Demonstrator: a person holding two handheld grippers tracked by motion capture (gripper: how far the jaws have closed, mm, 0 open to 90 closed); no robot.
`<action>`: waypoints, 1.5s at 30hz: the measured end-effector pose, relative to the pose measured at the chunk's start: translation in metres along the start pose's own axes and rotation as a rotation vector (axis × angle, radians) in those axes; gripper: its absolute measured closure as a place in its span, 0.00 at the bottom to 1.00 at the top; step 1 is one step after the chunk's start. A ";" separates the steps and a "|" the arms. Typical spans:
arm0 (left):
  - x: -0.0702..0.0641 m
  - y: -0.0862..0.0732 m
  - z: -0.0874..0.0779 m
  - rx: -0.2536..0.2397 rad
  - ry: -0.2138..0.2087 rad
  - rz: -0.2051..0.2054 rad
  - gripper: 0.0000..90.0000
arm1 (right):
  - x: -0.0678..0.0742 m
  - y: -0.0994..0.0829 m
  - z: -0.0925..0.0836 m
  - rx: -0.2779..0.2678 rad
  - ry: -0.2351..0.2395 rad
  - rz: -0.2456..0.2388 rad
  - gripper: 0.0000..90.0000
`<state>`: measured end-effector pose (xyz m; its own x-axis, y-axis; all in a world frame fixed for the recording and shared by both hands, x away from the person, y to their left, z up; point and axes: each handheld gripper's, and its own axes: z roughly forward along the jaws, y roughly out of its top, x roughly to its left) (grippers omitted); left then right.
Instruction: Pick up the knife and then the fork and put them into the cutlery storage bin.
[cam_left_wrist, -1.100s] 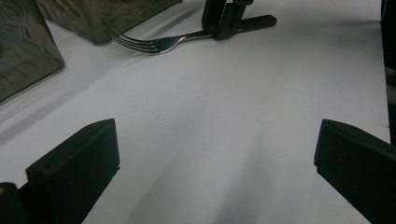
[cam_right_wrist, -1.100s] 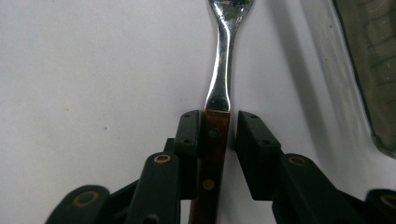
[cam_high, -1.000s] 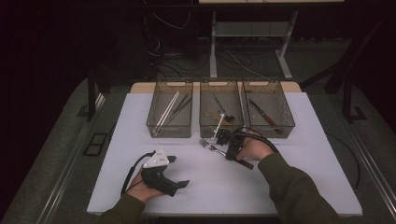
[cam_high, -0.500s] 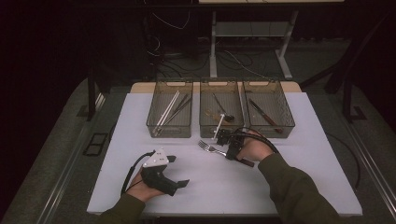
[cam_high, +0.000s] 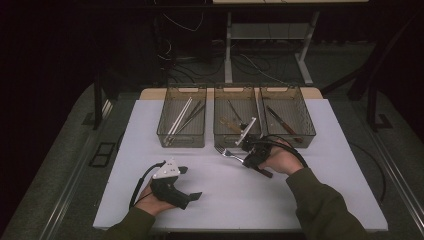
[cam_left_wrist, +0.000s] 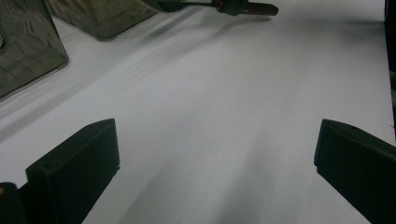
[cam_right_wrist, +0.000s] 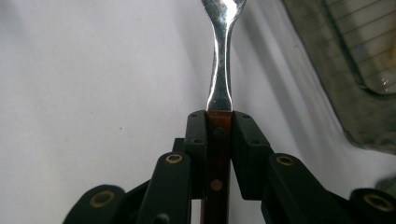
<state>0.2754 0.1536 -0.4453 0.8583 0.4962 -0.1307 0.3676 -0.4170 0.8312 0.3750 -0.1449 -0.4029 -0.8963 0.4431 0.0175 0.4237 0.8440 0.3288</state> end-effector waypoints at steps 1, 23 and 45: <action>0.000 0.000 0.000 0.002 0.001 0.000 0.00 | -0.001 -0.002 -0.002 -0.019 0.003 0.007 0.86; 0.000 0.000 -0.003 0.000 0.007 0.005 0.00 | -0.010 -0.051 -0.029 -0.371 0.065 0.144 0.86; 0.001 0.000 -0.003 0.001 0.011 0.007 0.00 | -0.031 -0.077 -0.061 -0.563 0.010 0.239 0.86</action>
<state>0.2751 0.1558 -0.4436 0.8571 0.5012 -0.1189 0.3618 -0.4215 0.8315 0.3624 -0.2422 -0.3715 -0.7877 0.5949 0.1603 0.4812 0.4315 0.7631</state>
